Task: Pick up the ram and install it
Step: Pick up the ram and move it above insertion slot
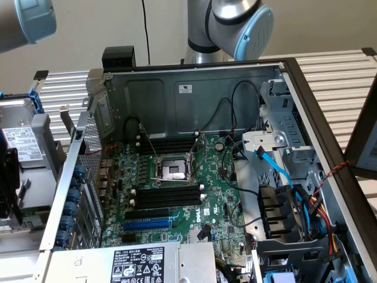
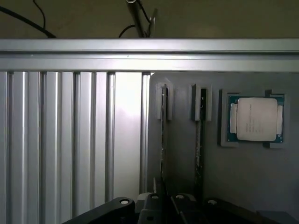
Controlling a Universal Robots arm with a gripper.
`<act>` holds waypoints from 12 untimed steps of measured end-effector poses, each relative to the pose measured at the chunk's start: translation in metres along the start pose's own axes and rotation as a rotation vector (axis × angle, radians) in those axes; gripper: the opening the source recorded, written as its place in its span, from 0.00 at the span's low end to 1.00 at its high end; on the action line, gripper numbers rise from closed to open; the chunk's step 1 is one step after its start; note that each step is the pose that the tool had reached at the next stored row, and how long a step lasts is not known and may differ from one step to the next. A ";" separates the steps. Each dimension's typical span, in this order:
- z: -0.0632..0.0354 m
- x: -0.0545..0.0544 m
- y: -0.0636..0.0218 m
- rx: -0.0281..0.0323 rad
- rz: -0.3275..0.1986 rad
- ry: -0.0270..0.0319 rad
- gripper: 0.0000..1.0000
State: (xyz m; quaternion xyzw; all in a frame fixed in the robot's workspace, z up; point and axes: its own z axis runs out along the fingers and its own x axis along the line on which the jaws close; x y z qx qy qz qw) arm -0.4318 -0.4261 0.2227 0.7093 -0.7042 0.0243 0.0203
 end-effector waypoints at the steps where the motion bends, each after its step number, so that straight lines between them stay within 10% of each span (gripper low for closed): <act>1: -0.0019 0.000 0.0001 0.0002 0.000 0.0000 0.12; 12: -0.0355 0.002 0.0001 0.0087 0.001 -0.0001 0.12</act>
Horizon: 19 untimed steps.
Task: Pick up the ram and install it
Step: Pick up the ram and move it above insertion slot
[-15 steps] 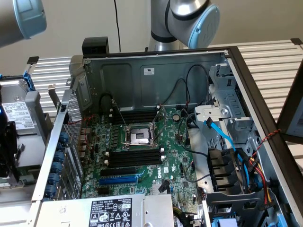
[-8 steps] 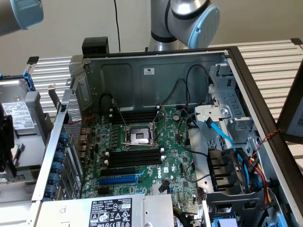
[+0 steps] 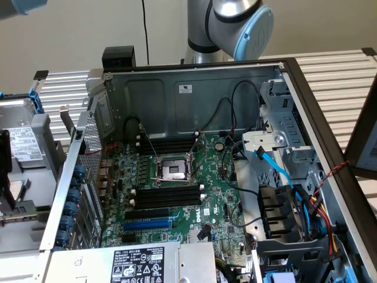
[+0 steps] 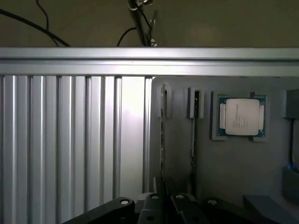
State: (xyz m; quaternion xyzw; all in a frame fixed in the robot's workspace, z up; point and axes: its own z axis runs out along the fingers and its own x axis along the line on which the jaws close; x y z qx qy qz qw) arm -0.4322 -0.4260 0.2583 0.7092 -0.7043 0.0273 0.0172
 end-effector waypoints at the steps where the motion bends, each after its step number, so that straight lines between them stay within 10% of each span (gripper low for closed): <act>1: -0.0026 0.000 0.0000 0.0011 0.000 0.0000 0.12; 19: -0.0552 0.005 -0.0007 0.0108 0.009 0.0003 0.12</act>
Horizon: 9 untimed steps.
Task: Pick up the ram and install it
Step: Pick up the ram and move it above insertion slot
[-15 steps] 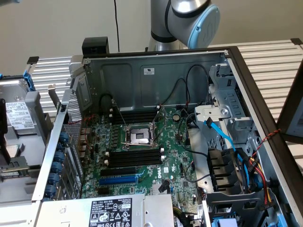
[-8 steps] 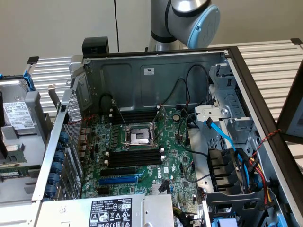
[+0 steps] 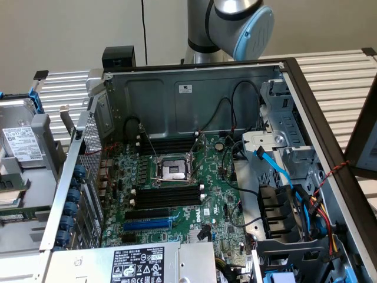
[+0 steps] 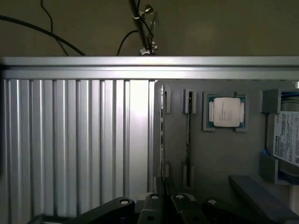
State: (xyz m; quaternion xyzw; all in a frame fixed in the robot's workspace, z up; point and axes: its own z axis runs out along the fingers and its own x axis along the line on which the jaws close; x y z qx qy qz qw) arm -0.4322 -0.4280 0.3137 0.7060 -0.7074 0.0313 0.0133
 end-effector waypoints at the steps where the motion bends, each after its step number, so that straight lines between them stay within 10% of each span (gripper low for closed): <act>1: -0.0025 0.000 -0.0001 0.0002 0.001 0.0000 0.12; 9: -0.0289 0.002 -0.0008 -0.0006 0.017 0.0005 0.12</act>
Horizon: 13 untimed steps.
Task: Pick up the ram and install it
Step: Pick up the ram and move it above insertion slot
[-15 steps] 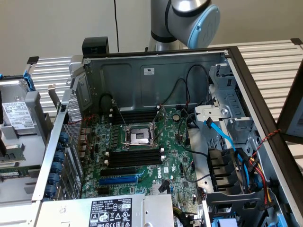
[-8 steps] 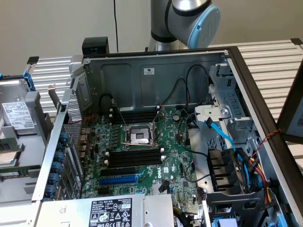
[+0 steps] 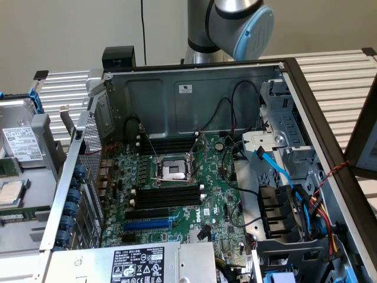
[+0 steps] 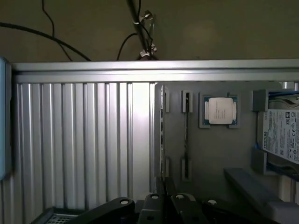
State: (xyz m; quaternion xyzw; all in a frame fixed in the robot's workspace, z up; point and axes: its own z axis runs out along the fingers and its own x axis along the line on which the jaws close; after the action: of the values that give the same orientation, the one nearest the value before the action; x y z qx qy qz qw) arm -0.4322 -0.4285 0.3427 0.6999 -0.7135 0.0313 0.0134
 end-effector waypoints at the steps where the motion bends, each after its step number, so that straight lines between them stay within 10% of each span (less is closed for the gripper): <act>1: -0.0029 0.000 0.0000 -0.0002 0.002 0.0001 0.12; 13: -0.0328 0.002 -0.0010 -0.0016 0.027 0.0006 0.12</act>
State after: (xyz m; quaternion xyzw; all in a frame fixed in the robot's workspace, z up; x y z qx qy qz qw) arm -0.4320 -0.4288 0.3756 0.6900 -0.7230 0.0311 0.0138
